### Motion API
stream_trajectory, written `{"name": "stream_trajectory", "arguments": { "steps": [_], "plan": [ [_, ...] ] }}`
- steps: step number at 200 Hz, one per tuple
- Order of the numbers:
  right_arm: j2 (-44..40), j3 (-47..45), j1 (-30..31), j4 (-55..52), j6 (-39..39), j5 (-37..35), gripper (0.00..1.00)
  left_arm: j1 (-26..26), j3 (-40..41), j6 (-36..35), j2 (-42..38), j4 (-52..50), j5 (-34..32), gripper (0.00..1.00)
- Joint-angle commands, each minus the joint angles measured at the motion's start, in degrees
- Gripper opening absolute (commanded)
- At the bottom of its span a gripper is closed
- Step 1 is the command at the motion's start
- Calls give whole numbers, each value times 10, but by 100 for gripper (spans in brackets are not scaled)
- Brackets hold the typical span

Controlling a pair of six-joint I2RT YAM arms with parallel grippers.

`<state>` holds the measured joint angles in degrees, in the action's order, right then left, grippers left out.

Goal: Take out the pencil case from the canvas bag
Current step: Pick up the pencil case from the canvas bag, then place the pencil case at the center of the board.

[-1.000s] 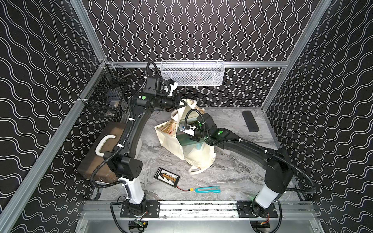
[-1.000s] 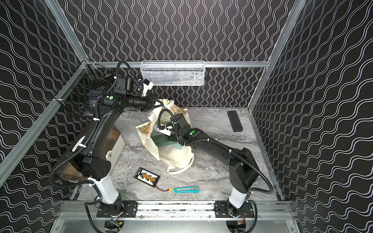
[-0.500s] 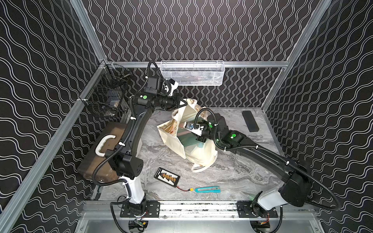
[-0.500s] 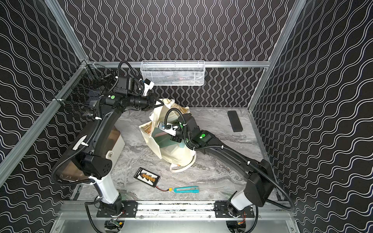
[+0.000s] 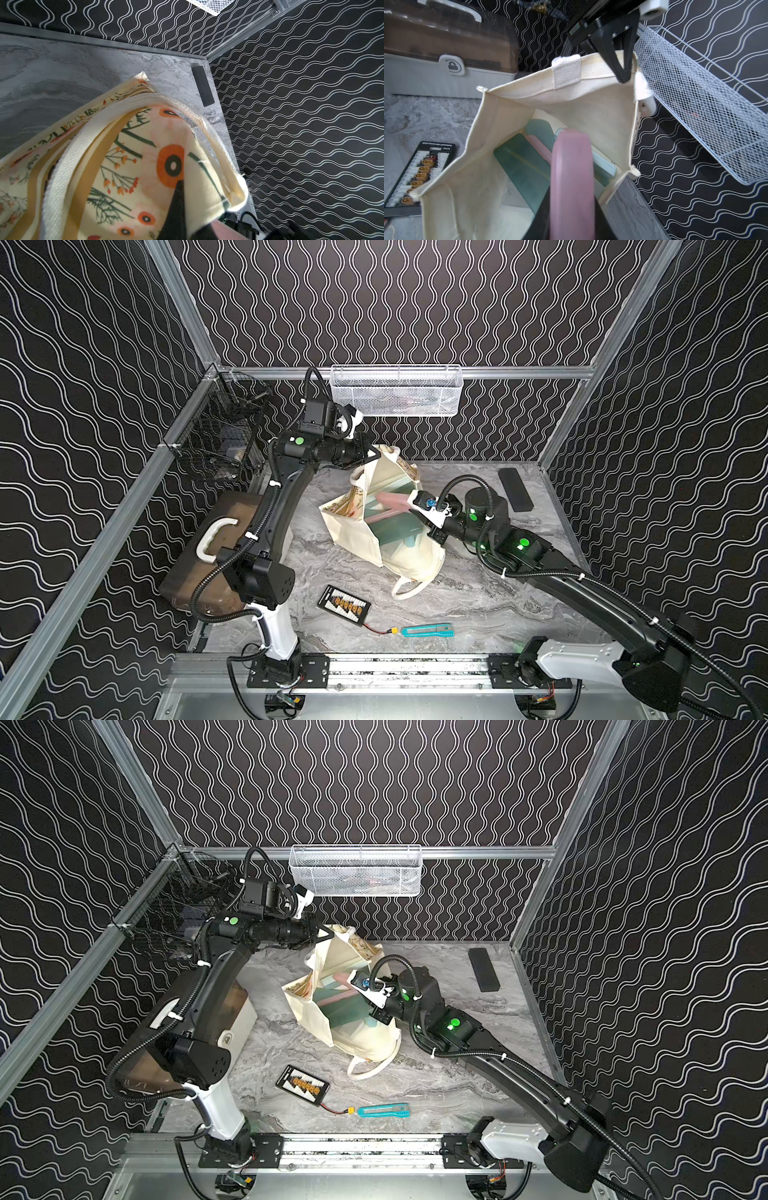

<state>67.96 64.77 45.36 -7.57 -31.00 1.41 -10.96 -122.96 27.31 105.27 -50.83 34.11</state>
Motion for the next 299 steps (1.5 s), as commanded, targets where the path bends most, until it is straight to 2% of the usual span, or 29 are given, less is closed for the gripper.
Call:
{"name": "stream_trajectory", "arguments": {
  "steps": [1, 25, 85, 117, 165, 190, 216, 241, 299],
  "plan": [
    [-35, -18, 1, 12, 73, -14, 0, 0, -9, -6, -19, 48, -28, 0],
    [-86, -45, 1, 7, 127, -5, 0, 0, -1, -3, -30, 43, -74, 0],
    [-171, -50, 0, -45, 280, -55, 0, 1, 13, 19, -63, 35, -207, 0],
    [-191, -31, 0, -91, 311, -68, 0, 2, 15, 22, -75, 27, -254, 0],
    [-185, -55, -3, -51, 344, -221, 0, 2, 28, 32, -90, 33, -276, 0],
    [-181, -68, -22, -26, 363, -265, 0, 2, 15, 31, -87, 20, -281, 0],
    [-164, -75, -102, -28, 421, -248, 0, 2, 24, 39, -94, 29, -282, 0],
    [-141, -82, -237, -40, 513, -194, 0, 2, 20, 45, -87, 25, -269, 0],
    [-73, -90, -422, -38, 704, -194, 0, 2, 31, 47, -89, 27, -252, 0]
  ]
}}
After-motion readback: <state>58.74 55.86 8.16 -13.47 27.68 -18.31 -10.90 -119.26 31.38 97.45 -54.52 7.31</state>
